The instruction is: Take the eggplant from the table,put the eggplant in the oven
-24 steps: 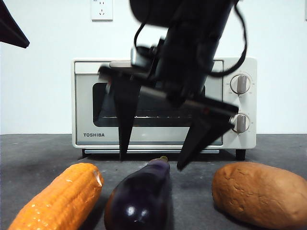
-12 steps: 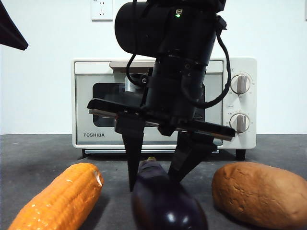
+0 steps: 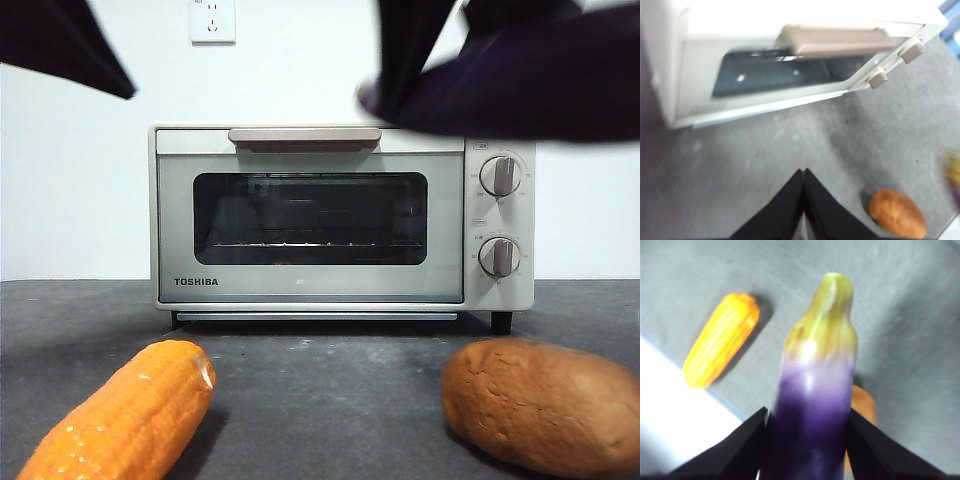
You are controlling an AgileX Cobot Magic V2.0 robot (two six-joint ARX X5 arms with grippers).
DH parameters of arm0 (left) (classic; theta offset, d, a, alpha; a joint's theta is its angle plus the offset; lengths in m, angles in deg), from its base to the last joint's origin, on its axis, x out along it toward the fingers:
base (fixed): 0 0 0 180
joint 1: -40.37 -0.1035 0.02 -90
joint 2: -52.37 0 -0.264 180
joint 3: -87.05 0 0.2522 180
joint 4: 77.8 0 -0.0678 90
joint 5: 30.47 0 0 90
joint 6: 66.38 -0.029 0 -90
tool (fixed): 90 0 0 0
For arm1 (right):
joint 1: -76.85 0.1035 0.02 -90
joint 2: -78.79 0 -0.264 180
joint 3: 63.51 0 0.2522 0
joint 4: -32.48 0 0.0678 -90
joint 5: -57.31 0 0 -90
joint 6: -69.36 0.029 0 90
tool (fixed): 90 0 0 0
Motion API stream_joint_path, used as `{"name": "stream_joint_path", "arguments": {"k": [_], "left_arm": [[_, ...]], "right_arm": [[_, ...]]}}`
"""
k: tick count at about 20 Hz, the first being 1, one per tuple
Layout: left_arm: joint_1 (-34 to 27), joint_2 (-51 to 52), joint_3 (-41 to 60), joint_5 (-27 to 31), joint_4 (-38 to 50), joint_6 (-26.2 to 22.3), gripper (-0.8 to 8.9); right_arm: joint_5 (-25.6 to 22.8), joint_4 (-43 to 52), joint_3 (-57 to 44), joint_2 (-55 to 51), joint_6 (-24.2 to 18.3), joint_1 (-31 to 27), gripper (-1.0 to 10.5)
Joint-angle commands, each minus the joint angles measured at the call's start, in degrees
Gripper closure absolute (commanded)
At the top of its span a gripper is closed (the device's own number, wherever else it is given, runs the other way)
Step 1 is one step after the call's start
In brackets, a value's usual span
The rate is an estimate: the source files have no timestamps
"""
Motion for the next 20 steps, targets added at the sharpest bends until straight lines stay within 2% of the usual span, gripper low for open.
{"name": "stream_joint_path", "arguments": {"k": [1, 4, 11, 16, 20], "left_arm": [[2.8, -5.9, -6.2, 1.6, 0.5, -2.6, 8.07], [6.3, -14.1, -14.9, 4.2, -0.3, -4.8, 8.07], [11.0, -32.8, -36.0, 11.8, -8.8, -11.1, 8.07], [12.6, -38.2, -38.2, 14.9, -10.3, -12.7, 8.08], [13.7, -38.7, -38.3, 15.0, -16.2, -13.6, 8.08]], "right_arm": [[-0.2, -1.9, 1.0, -4.2, -7.2, 0.7, 7.7], [-1.7, -5.5, 1.0, -10.2, -10.5, 0.7, 7.7], [-8.5, -11.2, 1.0, -19.9, -10.6, 0.7, 7.7], [-9.0, -11.3, 0.9, -23.6, -10.4, 0.7, 7.7], [-9.1, -11.3, 0.9, -24.0, -10.5, 0.7, 7.7]]}}
